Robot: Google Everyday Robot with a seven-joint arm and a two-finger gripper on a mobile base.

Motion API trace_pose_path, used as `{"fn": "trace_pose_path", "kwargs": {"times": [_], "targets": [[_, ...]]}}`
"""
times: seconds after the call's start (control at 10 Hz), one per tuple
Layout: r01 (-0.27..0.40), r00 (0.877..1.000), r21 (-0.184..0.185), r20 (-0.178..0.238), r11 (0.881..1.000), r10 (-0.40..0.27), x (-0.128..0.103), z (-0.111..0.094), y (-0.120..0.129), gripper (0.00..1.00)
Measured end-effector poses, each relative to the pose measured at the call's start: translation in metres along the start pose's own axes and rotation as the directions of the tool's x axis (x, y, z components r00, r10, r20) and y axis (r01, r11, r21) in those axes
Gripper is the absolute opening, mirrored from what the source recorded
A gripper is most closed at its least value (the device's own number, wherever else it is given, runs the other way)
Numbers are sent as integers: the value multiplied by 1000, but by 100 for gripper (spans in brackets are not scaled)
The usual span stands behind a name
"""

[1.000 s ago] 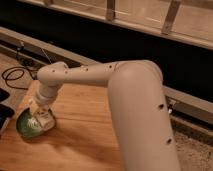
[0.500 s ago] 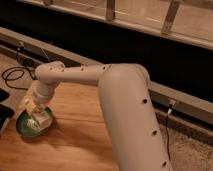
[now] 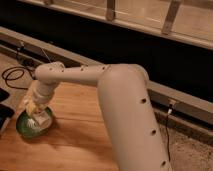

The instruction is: Place the bottle in the ceramic bowl

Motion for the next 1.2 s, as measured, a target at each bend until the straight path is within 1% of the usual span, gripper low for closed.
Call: {"fn": "trace_pose_path", "kwargs": {"times": [0.1, 0.2, 0.3, 0.4, 0.5, 1.2], "targets": [[-1, 1000, 1, 0, 1000, 1, 0, 0, -1, 52], [-2, 1000, 1, 1, 1000, 2, 0, -1, -1, 60], [-2, 1000, 1, 1, 1000, 2, 1, -1, -2, 72], [-2, 1000, 1, 1, 1000, 2, 0, -1, -2, 78], [-2, 1000, 1, 1, 1000, 2, 0, -1, -1, 80], [-1, 1000, 0, 0, 1000, 1, 0, 0, -1, 80]]}}
